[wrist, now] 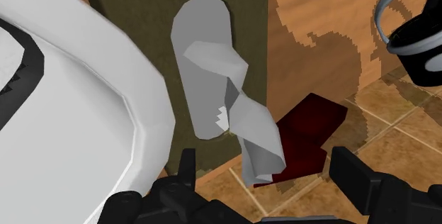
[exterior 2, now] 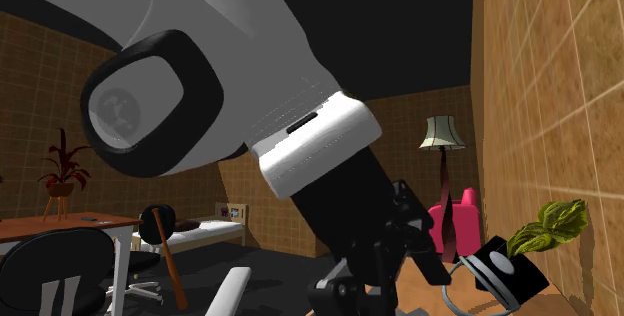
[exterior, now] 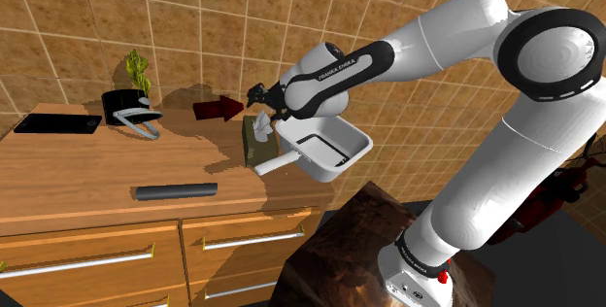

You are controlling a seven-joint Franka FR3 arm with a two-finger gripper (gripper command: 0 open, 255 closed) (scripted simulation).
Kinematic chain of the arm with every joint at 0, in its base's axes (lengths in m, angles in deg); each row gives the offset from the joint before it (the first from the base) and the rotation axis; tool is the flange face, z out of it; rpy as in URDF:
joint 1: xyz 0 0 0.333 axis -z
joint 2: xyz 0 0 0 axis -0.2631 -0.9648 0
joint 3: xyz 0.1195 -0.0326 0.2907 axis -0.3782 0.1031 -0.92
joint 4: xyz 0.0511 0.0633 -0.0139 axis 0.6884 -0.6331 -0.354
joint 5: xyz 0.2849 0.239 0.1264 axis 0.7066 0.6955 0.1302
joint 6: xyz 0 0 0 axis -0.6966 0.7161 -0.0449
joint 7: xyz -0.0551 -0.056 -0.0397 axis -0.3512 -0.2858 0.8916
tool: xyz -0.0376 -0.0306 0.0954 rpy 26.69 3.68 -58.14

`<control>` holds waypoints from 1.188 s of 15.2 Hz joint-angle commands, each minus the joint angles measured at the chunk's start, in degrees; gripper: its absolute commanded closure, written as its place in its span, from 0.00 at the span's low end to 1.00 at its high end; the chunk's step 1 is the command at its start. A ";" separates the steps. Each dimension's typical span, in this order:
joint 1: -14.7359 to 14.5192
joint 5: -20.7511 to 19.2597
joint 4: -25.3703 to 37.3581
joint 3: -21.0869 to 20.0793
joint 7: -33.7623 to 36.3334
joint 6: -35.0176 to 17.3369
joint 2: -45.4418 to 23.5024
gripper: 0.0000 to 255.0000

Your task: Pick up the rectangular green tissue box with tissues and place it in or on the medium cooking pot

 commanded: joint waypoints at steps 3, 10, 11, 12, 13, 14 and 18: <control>-0.13 -0.18 -0.43 -0.05 0.34 0.09 -0.43 1.00; -0.11 -0.46 -0.33 0.03 0.59 0.51 -0.12 1.00; -0.15 -0.51 -0.35 0.02 0.67 0.39 -0.20 1.00; -0.04 0.11 -0.47 -0.05 -0.01 0.20 -0.31 1.00; -0.04 -0.44 -0.35 0.09 0.54 0.98 0.35 1.00; -0.03 -0.95 -0.21 0.21 1.05 1.78 1.00 1.00; 0.18 -2.58 0.50 0.47 2.71 4.97 3.47 1.00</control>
